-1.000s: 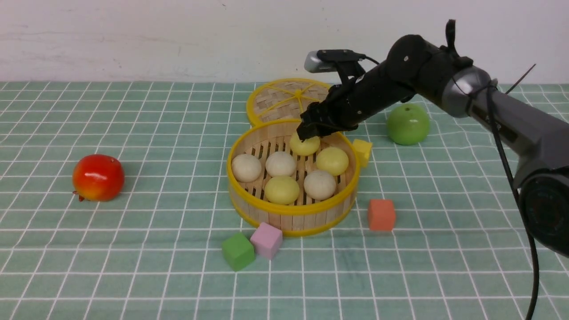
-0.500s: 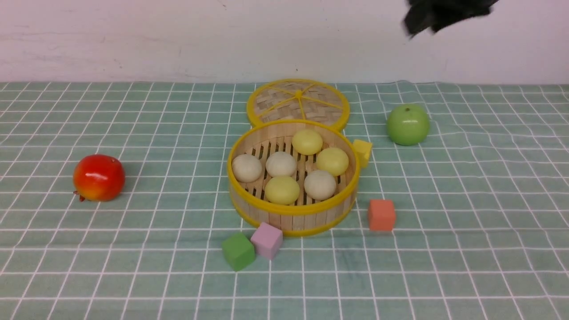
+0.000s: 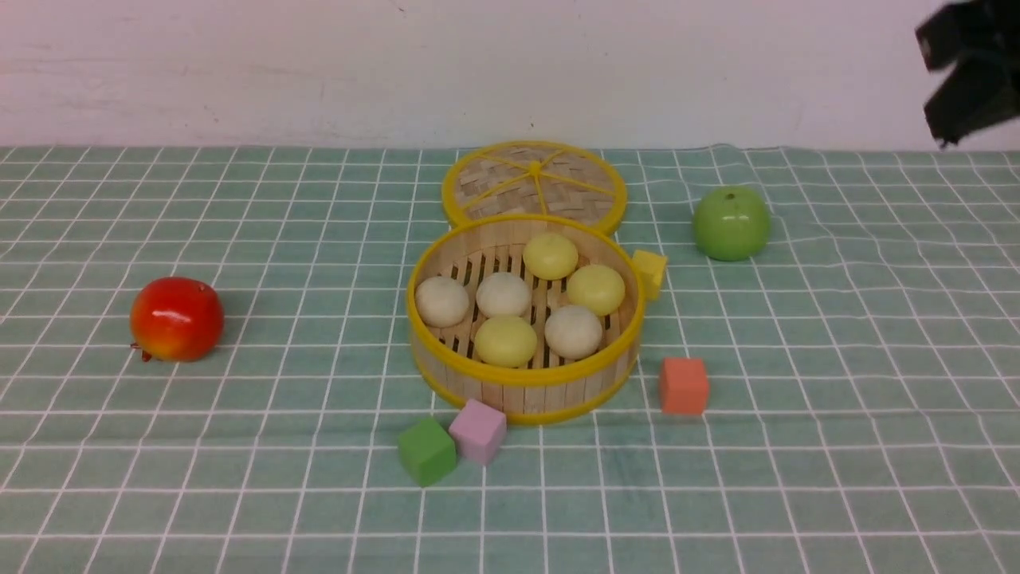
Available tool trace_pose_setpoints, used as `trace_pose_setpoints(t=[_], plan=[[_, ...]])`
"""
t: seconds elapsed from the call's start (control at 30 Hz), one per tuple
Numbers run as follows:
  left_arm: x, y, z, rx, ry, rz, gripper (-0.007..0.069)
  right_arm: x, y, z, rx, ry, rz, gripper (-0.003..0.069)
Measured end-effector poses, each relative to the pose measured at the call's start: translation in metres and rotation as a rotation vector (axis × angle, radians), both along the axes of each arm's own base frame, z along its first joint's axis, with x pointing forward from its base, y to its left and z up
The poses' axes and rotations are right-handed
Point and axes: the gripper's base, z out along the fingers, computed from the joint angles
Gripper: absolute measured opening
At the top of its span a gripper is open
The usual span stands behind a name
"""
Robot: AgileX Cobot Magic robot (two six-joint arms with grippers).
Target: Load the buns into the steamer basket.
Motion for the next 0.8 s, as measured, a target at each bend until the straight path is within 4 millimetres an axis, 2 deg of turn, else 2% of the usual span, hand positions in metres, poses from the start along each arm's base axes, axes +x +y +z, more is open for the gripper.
trace_pose_setpoints(t=[0.33, 0.57, 0.7, 0.77, 0.8], plan=[[0.0, 0.0, 0.0, 0.0, 0.0, 0.0, 0.0238, -0.001, -0.003, -0.005, -0.033, 0.008, -0.006, -0.0018], [0.0, 0.0, 0.0, 0.0, 0.0, 0.0, 0.0238, -0.007, -0.014, -0.012, -0.143, -0.017, -0.037, -0.0013], [0.0, 0.0, 0.0, 0.0, 0.0, 0.0, 0.0238, -0.036, -0.031, -0.024, -0.152, -0.142, -0.077, -0.001], [0.0, 0.0, 0.0, 0.0, 0.0, 0.0, 0.0238, -0.058, -0.044, -0.028, -0.136, -0.248, -0.122, -0.001], [0.0, 0.0, 0.0, 0.0, 0.0, 0.0, 0.0238, -0.074, -0.052, -0.037, -0.131, -0.299, -0.154, -0.0009]])
